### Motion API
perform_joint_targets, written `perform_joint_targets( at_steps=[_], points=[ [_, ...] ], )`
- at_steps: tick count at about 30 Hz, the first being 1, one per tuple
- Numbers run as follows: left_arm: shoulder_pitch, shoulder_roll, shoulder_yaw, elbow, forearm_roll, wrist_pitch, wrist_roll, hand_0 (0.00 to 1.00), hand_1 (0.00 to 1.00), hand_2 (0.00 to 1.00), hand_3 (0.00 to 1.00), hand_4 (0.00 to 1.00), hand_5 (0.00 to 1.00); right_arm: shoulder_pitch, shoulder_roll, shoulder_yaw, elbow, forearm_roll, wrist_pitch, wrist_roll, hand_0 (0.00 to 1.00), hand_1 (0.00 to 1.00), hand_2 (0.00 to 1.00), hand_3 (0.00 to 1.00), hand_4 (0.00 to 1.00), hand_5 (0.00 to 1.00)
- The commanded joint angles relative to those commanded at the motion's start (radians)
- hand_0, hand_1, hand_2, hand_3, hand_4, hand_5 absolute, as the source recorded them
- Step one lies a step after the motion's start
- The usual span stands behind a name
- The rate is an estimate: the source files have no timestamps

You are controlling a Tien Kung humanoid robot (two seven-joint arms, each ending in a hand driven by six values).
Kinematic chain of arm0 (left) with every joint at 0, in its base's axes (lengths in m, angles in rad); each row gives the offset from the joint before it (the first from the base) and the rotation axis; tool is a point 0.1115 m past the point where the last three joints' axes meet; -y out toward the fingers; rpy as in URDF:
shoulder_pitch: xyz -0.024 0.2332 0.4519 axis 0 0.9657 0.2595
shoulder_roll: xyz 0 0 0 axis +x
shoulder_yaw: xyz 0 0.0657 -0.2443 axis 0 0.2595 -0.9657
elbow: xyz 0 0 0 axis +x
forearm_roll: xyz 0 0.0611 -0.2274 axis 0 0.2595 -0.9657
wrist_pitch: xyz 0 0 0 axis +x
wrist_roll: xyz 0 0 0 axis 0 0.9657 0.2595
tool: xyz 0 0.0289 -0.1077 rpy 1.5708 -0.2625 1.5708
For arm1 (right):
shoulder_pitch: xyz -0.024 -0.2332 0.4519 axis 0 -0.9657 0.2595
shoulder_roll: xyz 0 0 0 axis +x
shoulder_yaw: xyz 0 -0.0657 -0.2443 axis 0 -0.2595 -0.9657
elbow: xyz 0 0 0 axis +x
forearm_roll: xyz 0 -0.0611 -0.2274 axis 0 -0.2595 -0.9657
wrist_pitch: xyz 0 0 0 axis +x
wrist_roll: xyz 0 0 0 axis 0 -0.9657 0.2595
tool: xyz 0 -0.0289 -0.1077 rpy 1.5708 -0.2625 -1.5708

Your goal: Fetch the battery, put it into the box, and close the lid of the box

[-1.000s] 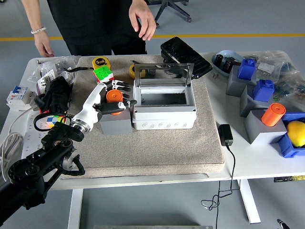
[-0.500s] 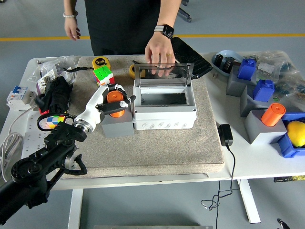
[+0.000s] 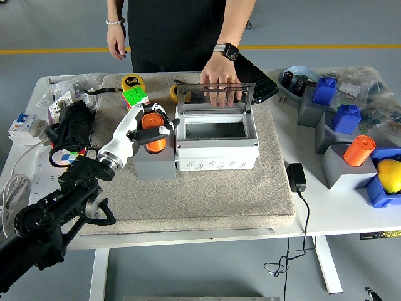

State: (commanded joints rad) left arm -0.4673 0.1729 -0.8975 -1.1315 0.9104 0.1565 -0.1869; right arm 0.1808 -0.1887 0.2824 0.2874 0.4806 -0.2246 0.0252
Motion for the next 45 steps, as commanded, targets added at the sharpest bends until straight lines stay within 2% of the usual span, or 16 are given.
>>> perform_joint_targets(
  at_steps=[3,7,11,15,18,24,25,26,31,32,37,38,39,43,44,45],
  points=[
    [-0.013,0.018,-0.011,-0.056,0.04,0.005,0.01,0.268,0.214,0.178,0.163,0.297,0.002,0.0,-0.001,0.002,0.001,-0.002,-0.002,0.001,0.661,0.639,0.646,0.537,0.878,0.441],
    [-0.047,0.037,0.003,-0.11,0.072,-0.027,0.068,0.268,0.214,0.178,0.163,0.297,0.002,0.001,-0.002,-0.002,0.0,0.0,-0.003,0.001,0.661,0.639,0.646,0.537,0.878,0.441],
    [-0.107,0.036,0.061,-0.107,0.068,-0.047,0.131,0.27,0.215,0.177,0.165,0.312,0.002,0.005,-0.003,0.001,0.0,-0.002,-0.006,0.002,0.66,0.639,0.646,0.537,0.878,0.44],
    [-0.2,0.022,0.158,-0.088,0.072,-0.052,0.202,0.27,0.218,0.179,0.168,0.33,0.002,0.007,-0.007,0.001,0.0,0.0,-0.009,0.001,0.659,0.639,0.645,0.537,0.878,0.44],
    [-0.272,0.005,0.225,-0.073,0.086,-0.064,0.239,0.27,0.218,0.179,0.168,0.33,0.002,0.008,-0.01,-0.001,0.0,0.001,-0.011,0.002,0.659,0.639,0.645,0.537,0.878,0.44],
    [-0.384,-0.037,0.312,-0.029,0.127,-0.073,0.296,0.267,0.217,0.177,0.167,0.312,0.002,0.004,-0.012,-0.007,0.001,0.004,-0.013,0.004,0.659,0.638,0.646,0.537,0.878,0.439],
    [-0.397,-0.043,0.324,-0.022,0.141,-0.074,0.305,0.267,0.217,0.177,0.167,0.312,0.002,0.004,-0.012,-0.009,0.001,0.005,-0.013,0.004,0.659,0.638,0.646,0.537,0.878,0.439],
    [-0.41,-0.05,0.335,-0.013,0.154,-0.075,0.314,0.268,0.221,0.179,0.181,0.378,0.002,0.004,-0.012,-0.01,0.001,0.005,-0.013,0.005,0.661,0.639,0.645,0.537,0.877,0.44],
    [-0.48,-0.1,0.389,0.058,0.203,-0.095,0.352,0.268,0.221,0.179,0.181,0.378,0.002,0.005,-0.014,-0.012,0.002,0.007,-0.015,0.006,0.661,0.639,0.645,0.537,0.877,0.44],
    [-0.489,-0.106,0.394,0.068,0.208,-0.097,0.356,0.264,0.224,0.188,0.247,0.63,0.002,0.006,-0.014,-0.013,0.002,0.007,-0.015,0.006,0.661,0.638,0.645,0.537,0.877,0.44],
    [-0.537,-0.143,0.423,0.128,0.238,-0.124,0.402,0.264,0.224,0.188,0.247,0.63,0.002,0.006,-0.016,-0.015,0.003,0.007,-0.017,0.007,0.661,0.638,0.645,0.537,0.877,0.44],
    [-0.549,-0.153,0.429,0.144,0.248,-0.13,0.418,0.262,0.226,0.191,0.259,0.678,0.002,0.006,-0.017,-0.017,0.003,0.008,-0.017,0.008,0.659,0.638,0.645,0.537,0.878,0.438],
    [-0.557,-0.159,0.434,0.155,0.258,-0.134,0.427,0.262,0.226,0.191,0.259,0.678,0.002,0.006,-0.017,-0.017,0.003,0.008,-0.017,0.008,0.659,0.638,0.645,0.537,0.878,0.438],
    [-0.585,-0.173,0.447,0.188,0.283,-0.144,0.469,0.262,0.226,0.191,0.259,0.678,0.002,0.006,-0.018,-0.021,0.004,0.009,-0.018,0.009,0.659,0.638,0.645,0.537,0.878,0.438],
    [-0.59,-0.173,0.45,0.194,0.283,-0.143,0.47,0.269,0.242,0.21,0.314,0.768,0.002,0.006,-0.018,-0.022,0.004,0.009,-0.018,0.009,0.659,0.639,0.645,0.536,0.876,0.44],
    [-0.596,-0.173,0.453,0.204,0.282,-0.143,0.475,0.269,0.242,0.21,0.314,0.768,0.002,0.007,-0.019,-0.023,0.004,0.009,-0.018,0.009,0.659,0.639,0.645,0.536,0.876,0.44]
  ],
)
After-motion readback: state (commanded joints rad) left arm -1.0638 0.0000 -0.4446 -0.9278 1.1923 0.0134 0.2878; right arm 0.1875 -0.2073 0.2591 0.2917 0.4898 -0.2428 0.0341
